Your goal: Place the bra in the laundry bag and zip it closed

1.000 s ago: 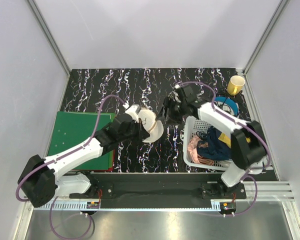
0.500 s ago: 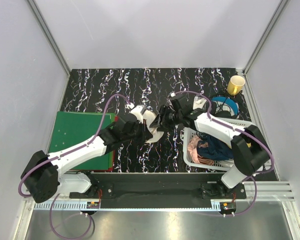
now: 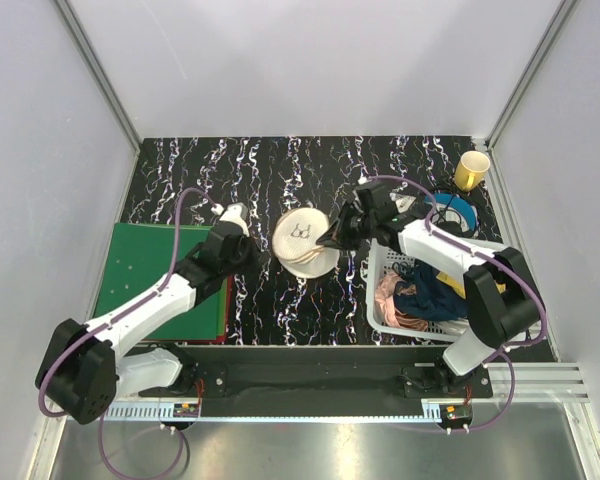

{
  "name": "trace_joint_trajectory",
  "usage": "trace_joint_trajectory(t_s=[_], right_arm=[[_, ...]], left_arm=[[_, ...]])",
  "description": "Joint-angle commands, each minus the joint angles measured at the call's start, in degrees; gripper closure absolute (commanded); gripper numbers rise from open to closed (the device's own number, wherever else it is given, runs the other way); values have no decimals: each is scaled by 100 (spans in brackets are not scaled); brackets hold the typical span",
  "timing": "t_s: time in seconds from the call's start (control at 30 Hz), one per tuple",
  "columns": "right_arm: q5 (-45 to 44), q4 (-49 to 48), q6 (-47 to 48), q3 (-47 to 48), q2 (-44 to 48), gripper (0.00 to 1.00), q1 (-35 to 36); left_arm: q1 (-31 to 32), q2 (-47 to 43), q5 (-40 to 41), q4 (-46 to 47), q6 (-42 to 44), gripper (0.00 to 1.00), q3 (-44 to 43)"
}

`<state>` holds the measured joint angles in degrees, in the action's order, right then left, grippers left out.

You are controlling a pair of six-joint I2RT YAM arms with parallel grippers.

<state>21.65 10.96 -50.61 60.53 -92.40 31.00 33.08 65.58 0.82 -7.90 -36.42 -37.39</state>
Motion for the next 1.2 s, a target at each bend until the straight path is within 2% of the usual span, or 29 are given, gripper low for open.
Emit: trace_joint_trajectory(t_s=[0.0, 0.13, 0.17, 0.27, 0.3, 0.4, 0.5, 0.53, 0.57, 0.6, 0.67, 0.7, 0.77, 0.8, 0.83, 0.87, 0.93, 0.97, 1.07, 1.1, 1.17], right_arm=[[85, 143, 324, 327, 4, 100, -270], [295, 134, 324, 442, -111, 100, -279], [366, 134, 324, 451, -112, 100, -279], [497, 134, 367, 372, -6, 100, -279], [524, 126, 455, 354, 55, 100, -279], [647, 99, 526, 240, 152, 98, -270], [893, -285, 342, 21, 178, 89, -279], [955, -427, 272, -145, 196, 88, -279], [1112, -550, 175, -217, 205, 87, -279], [1157, -647, 174, -270, 214, 82, -279], [1245, -657, 331, -340, 231, 69, -279], [1254, -648, 419, -358, 240, 58, -279], [1289, -526, 778, -341, 301, 48, -279], [1272, -333, 911, -297, 336, 43, -279], [1202, -227, 1034, -279, 424, 35, -279], [1123, -87, 1331, -253, 485, 31, -270], [782, 440, 1684, -148, 609, 25, -279], [692, 625, 2051, -112, 740, 24, -279], [420, 1065, 2729, -138, 1047, 23, -279], [349, 1118, 2862, -182, 1153, 23, -270], [243, 1110, 3152, -349, 1381, 26, -270]], left_arm=[[-74, -142, 86, -230, 206, 100, 100], [-65, -335, -1071, 297, 416, 100, 284], [-30, -388, -1153, 472, 486, 100, 293], [49, -537, -1171, 526, 619, 77, 249], [49, -529, -1372, 570, 636, 58, 232], [41, -441, -2029, 1096, 181, 41, 249], [58, -257, -2594, 1966, -696, 34, 346], [76, -126, -2630, 2159, -743, 32, 311], [145, -81, -2613, 2144, -691, 23, 250], [207, -20, -2448, 2031, -264, 14, 41], [452, 130, -2184, 1408, 282, 14, -241], [515, 200, -1895, 1179, 703, 16, -521], [594, 489, -1700, 669, 917, 40, -769], [594, 552, -1630, 589, 935, 47, -875], [594, 587, -1603, 588, 866, 49, -858], [594, 544, -1568, 649, 761, 48, -815], [594, 369, -1498, 955, 383, 39, -517], [594, 255, -1419, 1009, 260, 29, -402], [568, -185, -998, 879, -241, 20, -59], [542, -343, -604, 808, -721, 19, 81], [289, -432, -521, 632, -1233, 18, 284]])
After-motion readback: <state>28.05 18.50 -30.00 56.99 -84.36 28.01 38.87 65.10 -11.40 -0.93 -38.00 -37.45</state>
